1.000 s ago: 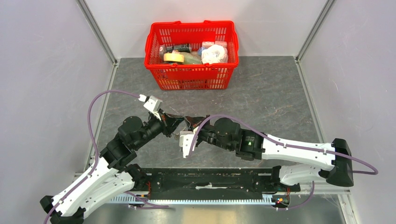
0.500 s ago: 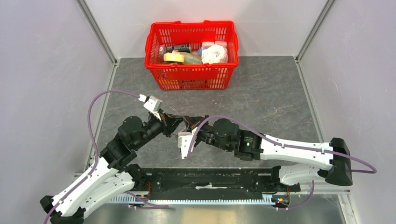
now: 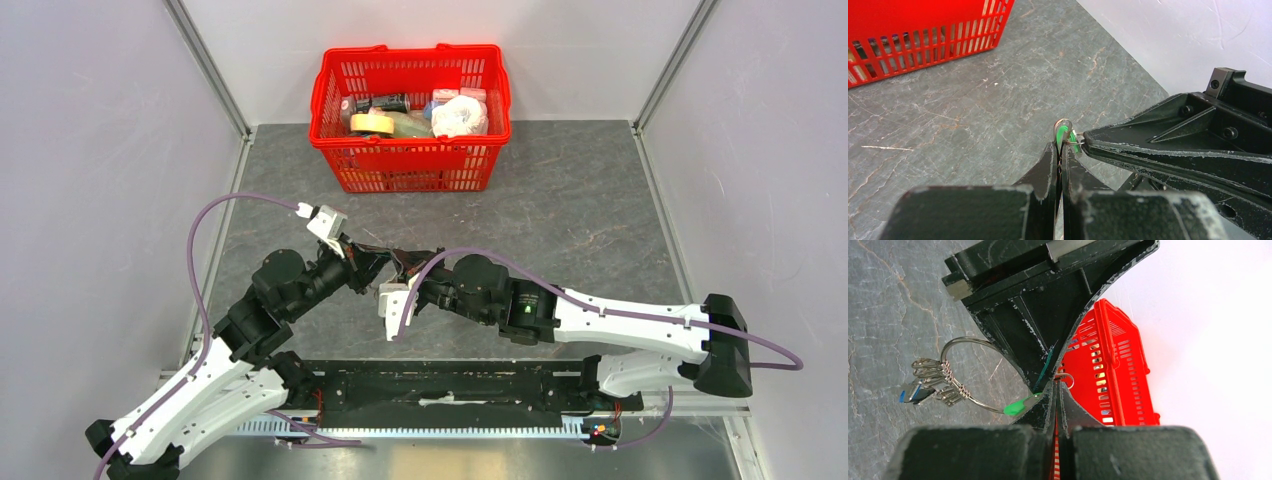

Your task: Put the keys on the keyring

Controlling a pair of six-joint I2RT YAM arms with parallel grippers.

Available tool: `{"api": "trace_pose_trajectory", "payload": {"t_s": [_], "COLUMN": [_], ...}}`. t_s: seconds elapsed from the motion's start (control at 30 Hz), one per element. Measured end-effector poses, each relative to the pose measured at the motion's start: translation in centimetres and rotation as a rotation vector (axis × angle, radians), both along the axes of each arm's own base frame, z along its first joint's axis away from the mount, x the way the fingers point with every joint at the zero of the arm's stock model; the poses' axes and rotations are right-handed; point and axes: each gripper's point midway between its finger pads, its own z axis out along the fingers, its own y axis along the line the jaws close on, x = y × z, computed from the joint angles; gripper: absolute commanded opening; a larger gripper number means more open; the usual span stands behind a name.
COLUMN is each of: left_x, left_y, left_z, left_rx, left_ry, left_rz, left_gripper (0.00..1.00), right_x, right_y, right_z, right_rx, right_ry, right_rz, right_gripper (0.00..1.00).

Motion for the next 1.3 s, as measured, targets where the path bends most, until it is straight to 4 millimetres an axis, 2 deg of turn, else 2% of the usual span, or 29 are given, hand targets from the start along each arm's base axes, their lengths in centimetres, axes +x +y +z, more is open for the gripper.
{"api": "trace_pose_trajectory", "payload": {"t_s": [0.37, 1.3], "left_x": [-0.4, -0.3], "left_y": [0.0, -0.1], "left_z": [0.3, 1.4], "left_rx": [-0.010, -0.038], "left_ry": [-0.008, -0.038], "left_rz": [-0.014, -0.021], "left_gripper": [0.02, 0.02], "right_x": [0.2, 0.6], "right_y": [0.0, 0.0], "right_z": [-0.1, 1.3], "right_rx": [0.012, 0.063], "right_ry": [-0.006, -0.058], "right_rz": [-0.009, -0.027], "right_gripper": [0.00, 0.00]}}
